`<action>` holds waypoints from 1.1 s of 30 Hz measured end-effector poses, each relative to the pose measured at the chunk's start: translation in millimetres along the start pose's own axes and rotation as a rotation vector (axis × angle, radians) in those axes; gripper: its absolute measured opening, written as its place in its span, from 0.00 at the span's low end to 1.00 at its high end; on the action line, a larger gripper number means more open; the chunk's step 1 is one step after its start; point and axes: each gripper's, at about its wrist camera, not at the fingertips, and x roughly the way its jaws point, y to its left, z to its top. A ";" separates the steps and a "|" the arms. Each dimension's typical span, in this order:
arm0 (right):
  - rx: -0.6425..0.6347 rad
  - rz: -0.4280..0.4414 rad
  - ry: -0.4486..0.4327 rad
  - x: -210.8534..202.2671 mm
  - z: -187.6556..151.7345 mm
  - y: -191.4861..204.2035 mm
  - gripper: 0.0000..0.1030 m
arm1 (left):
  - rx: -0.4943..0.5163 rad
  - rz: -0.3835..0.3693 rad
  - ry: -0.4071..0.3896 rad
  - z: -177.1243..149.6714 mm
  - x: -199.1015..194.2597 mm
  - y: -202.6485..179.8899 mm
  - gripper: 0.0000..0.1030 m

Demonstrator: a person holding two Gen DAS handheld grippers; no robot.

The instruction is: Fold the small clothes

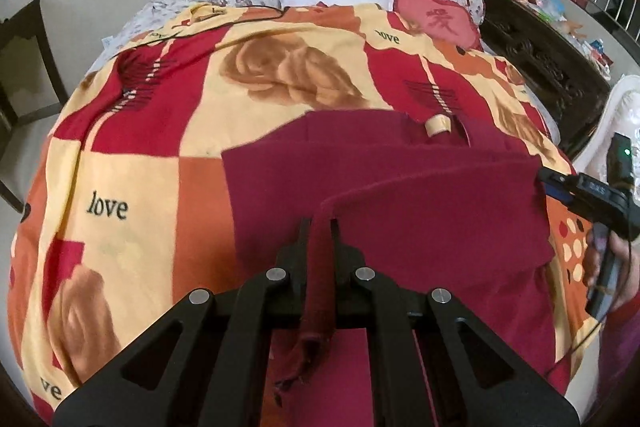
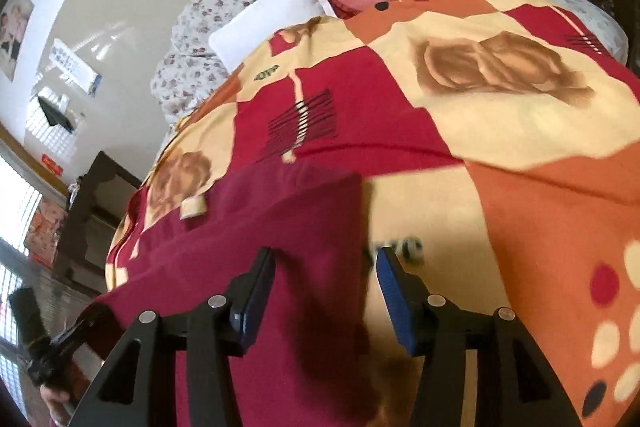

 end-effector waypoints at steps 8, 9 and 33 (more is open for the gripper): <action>-0.208 -0.091 -0.023 16.1 11.7 29.9 0.14 | -0.005 -0.005 0.030 10.5 27.0 0.5 0.04; -0.224 -0.112 -0.021 19.4 12.4 30.9 0.13 | -0.008 -0.005 0.035 10.3 31.7 0.4 0.04; -0.248 -0.033 0.138 -5.5 -65.8 16.8 0.23 | -0.072 -0.014 0.005 -2.3 18.0 18.8 0.36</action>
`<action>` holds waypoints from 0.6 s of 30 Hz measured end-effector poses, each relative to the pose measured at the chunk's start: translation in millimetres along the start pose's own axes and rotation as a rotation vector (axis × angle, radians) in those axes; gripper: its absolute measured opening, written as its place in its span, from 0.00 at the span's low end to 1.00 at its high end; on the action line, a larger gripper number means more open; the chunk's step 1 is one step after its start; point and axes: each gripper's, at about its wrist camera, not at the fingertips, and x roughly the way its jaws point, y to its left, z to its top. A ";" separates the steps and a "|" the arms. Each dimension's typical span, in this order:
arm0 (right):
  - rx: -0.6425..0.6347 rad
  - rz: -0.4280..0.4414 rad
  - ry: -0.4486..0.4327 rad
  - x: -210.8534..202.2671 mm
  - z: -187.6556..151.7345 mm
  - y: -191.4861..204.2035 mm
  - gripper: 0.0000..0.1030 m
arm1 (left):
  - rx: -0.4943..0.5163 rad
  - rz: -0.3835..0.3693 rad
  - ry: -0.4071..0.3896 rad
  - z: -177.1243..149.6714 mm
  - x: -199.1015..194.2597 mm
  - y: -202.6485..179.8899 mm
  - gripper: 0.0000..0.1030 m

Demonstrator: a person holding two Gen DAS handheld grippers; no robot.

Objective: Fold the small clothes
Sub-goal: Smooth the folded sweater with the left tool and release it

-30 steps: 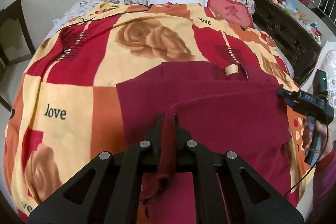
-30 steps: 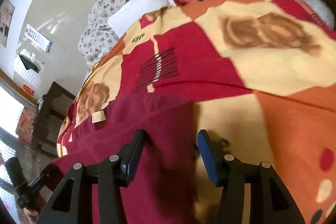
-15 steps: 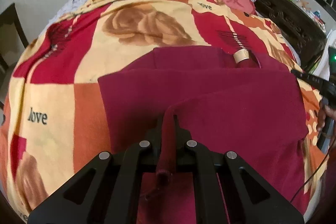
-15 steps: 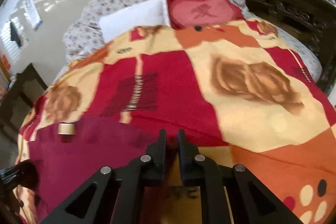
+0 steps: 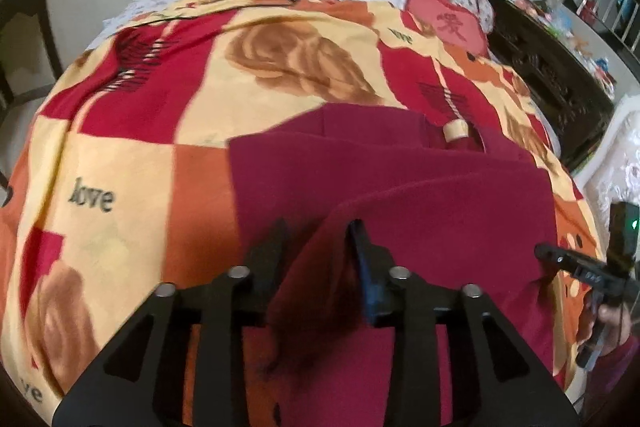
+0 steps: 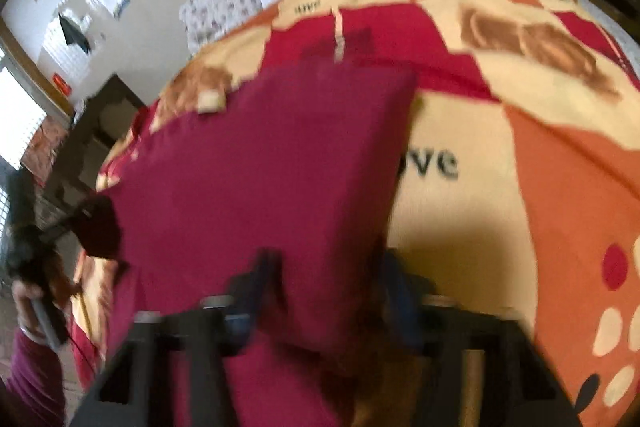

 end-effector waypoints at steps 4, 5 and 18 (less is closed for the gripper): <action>-0.026 -0.094 -0.059 -17.7 4.7 -6.2 0.09 | -0.010 0.042 -0.014 1.2 -8.0 13.0 0.37; -0.036 -0.144 -0.064 -15.2 5.8 -9.9 0.08 | -0.026 0.043 -0.017 1.3 -8.3 16.8 0.37; 0.013 -0.059 -0.116 -52.1 -1.2 -1.3 0.10 | 0.033 0.048 0.003 -18.5 5.8 -6.0 0.37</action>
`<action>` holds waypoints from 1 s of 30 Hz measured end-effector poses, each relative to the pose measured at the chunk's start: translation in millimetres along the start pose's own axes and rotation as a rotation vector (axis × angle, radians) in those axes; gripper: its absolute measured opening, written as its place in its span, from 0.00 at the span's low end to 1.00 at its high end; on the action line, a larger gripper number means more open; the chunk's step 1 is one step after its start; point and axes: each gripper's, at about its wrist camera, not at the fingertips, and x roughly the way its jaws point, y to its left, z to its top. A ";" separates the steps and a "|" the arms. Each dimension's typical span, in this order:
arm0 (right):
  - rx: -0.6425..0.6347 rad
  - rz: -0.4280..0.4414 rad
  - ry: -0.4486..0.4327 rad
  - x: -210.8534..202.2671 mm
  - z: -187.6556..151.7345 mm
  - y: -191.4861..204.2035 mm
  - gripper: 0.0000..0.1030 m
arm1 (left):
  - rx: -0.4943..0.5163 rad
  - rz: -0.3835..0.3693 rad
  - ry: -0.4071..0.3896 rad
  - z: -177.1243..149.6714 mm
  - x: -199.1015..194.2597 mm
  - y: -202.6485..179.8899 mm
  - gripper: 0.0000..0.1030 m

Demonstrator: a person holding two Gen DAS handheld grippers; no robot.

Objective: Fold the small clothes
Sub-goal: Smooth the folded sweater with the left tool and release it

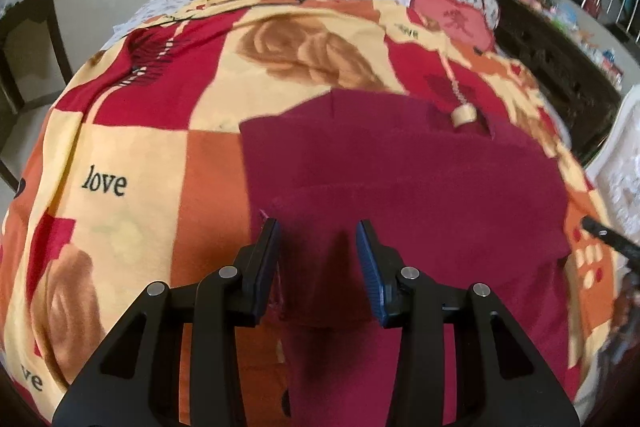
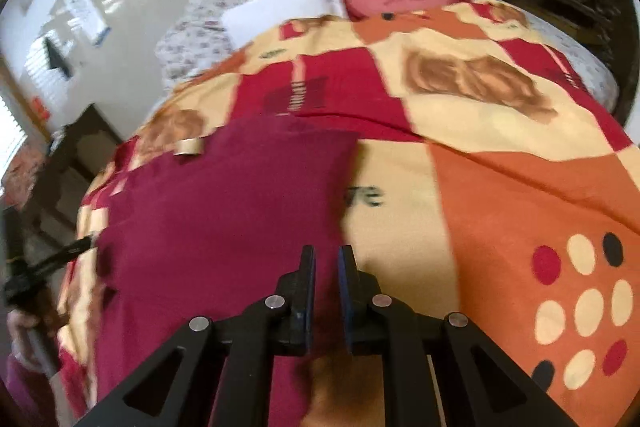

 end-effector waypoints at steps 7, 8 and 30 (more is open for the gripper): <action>-0.060 -0.046 0.131 47.4 -17.4 16.2 0.10 | -0.024 0.075 0.028 -7.3 30.3 2.1 0.38; -0.051 -0.040 0.140 51.8 -19.6 12.4 0.10 | -0.013 0.090 0.032 -8.7 33.6 0.8 0.38; -0.030 -0.004 0.162 10.4 -63.8 30.6 0.30 | 0.006 0.097 0.024 -47.2 -20.2 -16.1 0.43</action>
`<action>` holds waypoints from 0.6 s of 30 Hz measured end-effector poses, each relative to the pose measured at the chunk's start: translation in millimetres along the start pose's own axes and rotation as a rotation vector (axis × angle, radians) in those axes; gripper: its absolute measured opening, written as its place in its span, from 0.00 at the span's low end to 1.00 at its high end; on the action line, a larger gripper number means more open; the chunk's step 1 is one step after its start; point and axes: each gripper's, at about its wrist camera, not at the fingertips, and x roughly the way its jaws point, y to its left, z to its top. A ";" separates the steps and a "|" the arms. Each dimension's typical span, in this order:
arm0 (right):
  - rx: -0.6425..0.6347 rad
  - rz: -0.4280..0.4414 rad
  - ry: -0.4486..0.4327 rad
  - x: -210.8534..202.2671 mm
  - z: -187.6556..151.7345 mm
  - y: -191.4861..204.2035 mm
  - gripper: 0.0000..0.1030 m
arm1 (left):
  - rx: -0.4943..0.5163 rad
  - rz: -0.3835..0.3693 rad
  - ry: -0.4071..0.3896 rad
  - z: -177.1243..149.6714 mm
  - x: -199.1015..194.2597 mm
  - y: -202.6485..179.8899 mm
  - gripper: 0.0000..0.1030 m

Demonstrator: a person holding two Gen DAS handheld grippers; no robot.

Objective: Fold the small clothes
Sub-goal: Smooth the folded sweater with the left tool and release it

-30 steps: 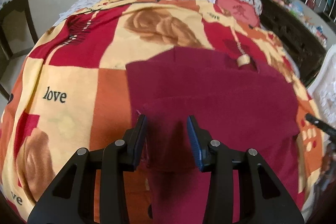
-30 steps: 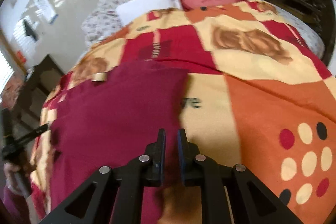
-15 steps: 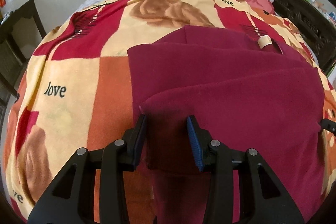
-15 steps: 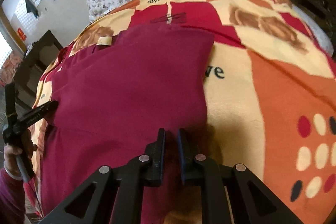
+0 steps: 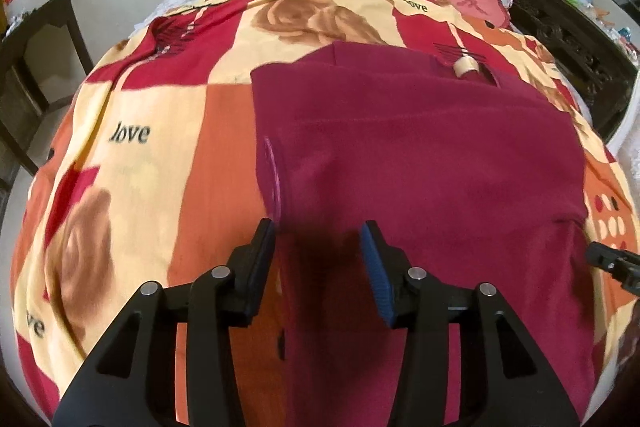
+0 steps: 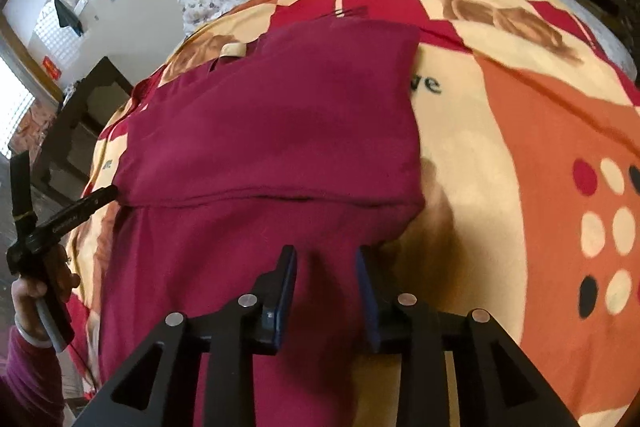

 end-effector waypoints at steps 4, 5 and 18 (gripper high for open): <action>-0.038 -0.037 0.030 6.9 -11.9 3.5 0.32 | -0.026 -0.039 0.021 -19.5 -12.4 0.0 0.50; -0.052 -0.059 0.023 5.1 -14.2 5.2 0.32 | -0.031 -0.044 0.022 -24.3 -15.9 -0.2 0.50; -0.053 -0.040 0.026 -14.2 -44.2 11.1 0.39 | -0.051 -0.075 0.095 -92.4 -49.3 11.9 0.50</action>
